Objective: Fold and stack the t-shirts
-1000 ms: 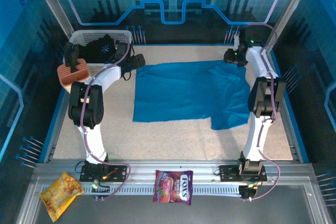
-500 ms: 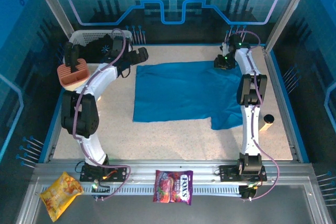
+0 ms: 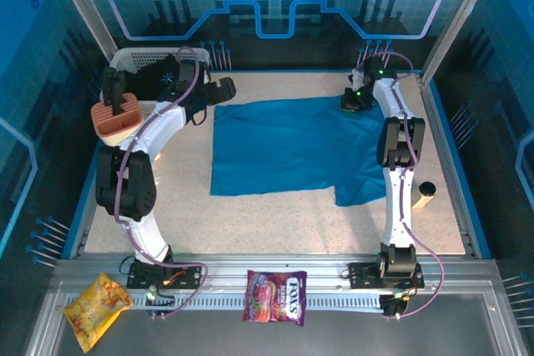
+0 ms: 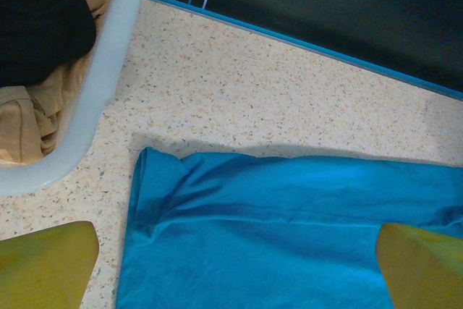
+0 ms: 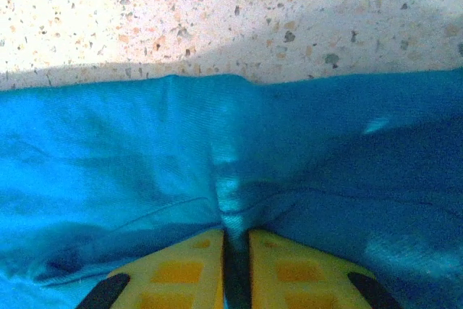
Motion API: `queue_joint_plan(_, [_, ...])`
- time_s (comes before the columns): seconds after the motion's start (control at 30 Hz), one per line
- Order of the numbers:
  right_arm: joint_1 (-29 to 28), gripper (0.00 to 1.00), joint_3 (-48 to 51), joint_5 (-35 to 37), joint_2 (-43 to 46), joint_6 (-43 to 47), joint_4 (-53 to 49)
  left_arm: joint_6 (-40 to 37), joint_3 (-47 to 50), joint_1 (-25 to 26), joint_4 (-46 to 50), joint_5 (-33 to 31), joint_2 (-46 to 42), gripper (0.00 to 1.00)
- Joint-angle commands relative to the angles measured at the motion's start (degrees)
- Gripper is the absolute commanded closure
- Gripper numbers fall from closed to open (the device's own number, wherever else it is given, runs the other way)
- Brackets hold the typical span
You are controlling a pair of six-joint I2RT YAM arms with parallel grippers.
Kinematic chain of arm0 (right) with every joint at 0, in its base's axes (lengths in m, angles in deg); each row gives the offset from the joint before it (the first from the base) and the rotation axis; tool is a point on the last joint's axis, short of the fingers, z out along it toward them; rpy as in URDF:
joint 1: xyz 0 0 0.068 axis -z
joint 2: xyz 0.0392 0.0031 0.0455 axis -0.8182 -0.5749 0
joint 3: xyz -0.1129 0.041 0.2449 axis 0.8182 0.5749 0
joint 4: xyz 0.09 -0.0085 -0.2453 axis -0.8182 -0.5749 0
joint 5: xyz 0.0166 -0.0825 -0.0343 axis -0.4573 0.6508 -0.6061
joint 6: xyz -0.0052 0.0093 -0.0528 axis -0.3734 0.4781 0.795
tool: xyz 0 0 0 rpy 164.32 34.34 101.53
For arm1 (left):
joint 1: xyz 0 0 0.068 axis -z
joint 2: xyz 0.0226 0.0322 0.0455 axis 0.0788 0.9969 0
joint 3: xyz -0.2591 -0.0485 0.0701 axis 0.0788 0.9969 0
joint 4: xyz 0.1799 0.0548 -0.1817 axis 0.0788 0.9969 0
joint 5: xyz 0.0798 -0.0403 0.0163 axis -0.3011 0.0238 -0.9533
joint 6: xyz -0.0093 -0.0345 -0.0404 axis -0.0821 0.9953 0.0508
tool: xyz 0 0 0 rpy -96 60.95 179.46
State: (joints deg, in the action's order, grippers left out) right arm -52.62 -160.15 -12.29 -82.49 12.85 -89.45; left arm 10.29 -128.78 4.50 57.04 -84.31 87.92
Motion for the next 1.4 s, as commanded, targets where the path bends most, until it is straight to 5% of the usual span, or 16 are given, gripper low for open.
queue_joint_plan(0.0, [-0.1, 0.83, 0.6, -1.5, 3.7, -0.6, -1.5, -1.9, 0.3, 0.5, 1.1, 1.2, -2.7, 0.01])
queue_joint_plan(0.2, [0.0, 0.57, 2.4, 1.8, 8.0, -1.6, -1.6, -2.1, 0.4, 0.6, 1.3, 1.2, -3.2, 0.01])
queue_joint_plan(0.37, [0.9, 0.50, 4.4, 5.6, 9.8, -4.3, -0.8, -2.1, 0.6, 0.6, 1.2, 1.3, -3.0, 0.01])
queue_joint_plan(0.73, [7.6, 0.69, -8.0, 2.5, -2.6, -14.0, 0.8, 0.3, -0.5, 0.6, 1.1, 1.6, 2.4, 0.02])
queue_joint_plan(0.97, [9.8, 0.76, -9.2, 1.2, -5.7, -19.1, 4.8, 5.3, -11.7, 1.1, 0.3, 4.4, 19.6, 0.34])
queue_joint_plan(1.17, [10.5, 0.79, -7.9, 4.2, -6.3, -20.2, 4.5, 7.7, -24.5, 1.1, 6.5, 3.7, 31.8, 0.38])
queue_joint_plan(1.37, [11.2, 0.82, -7.1, 6.4, -5.2, -20.0, 3.3, 6.6, -26.7, 1.1, 9.1, 1.7, 34.8, 0.38])
